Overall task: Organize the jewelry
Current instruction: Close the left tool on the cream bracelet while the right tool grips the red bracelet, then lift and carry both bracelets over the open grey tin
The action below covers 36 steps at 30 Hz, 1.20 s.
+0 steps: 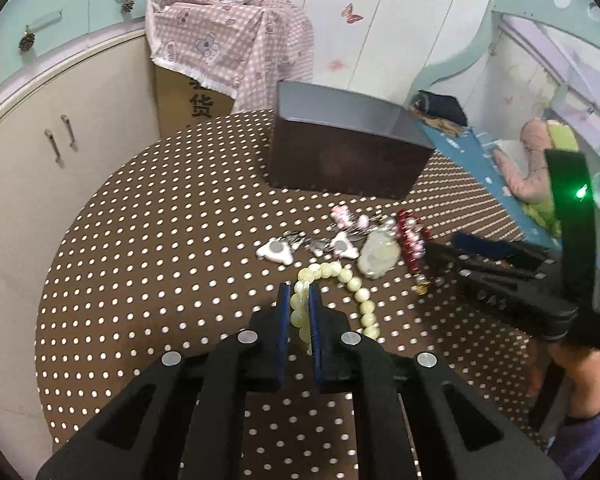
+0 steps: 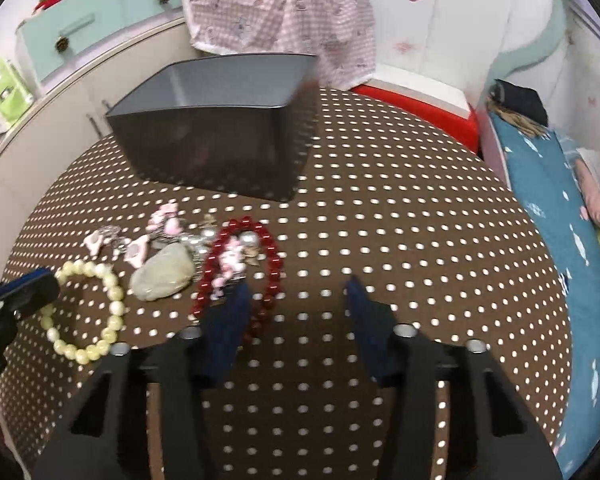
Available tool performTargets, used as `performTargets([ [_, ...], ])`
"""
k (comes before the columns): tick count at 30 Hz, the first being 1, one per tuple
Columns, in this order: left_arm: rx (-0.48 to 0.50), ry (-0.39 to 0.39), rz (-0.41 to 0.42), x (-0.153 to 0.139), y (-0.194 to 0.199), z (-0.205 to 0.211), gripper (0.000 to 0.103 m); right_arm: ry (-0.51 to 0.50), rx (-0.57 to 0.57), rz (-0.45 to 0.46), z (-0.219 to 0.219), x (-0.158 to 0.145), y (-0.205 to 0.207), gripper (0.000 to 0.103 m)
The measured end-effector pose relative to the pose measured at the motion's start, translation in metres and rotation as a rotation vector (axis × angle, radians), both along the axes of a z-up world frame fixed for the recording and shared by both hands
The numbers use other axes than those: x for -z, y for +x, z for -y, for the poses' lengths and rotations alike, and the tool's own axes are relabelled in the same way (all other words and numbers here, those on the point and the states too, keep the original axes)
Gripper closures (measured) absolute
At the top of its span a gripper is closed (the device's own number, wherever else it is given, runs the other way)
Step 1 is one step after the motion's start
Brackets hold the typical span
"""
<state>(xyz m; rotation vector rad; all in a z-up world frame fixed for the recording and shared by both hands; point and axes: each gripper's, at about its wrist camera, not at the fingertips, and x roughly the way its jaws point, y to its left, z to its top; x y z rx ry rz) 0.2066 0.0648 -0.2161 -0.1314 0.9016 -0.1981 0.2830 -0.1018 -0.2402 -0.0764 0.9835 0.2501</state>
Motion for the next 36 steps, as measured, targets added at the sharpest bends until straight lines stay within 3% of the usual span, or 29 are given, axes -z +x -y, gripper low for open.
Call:
performTargets([
  [2,0.017,-0.012,0.012,-0.006,0.002,0.001,0.095,0.01,-0.025,-0.013,-0.002,-0.001,0.0,0.091],
  [3,0.024,-0.016,0.02,-0.01,0.003,0.001,0.095,0.031,-0.034,-0.026,-0.002,-0.001,0.0,0.095],
  [9,0.063,-0.047,0.057,-0.029,0.007,0.005,0.095,0.102,-0.036,-0.011,0.009,-0.01,-0.009,0.095],
  [22,0.15,-0.1,0.17,-0.092,0.03,0.013,0.095,0.161,-0.066,0.146,0.023,-0.092,-0.022,0.095],
  [30,0.178,-0.1,0.235,-0.137,0.077,0.021,0.095,0.202,-0.078,0.26,0.017,-0.153,0.006,0.095],
  [36,0.162,-0.09,0.178,-0.125,0.127,0.026,0.095,0.217,-0.072,0.263,0.002,-0.156,0.047,0.095],
])
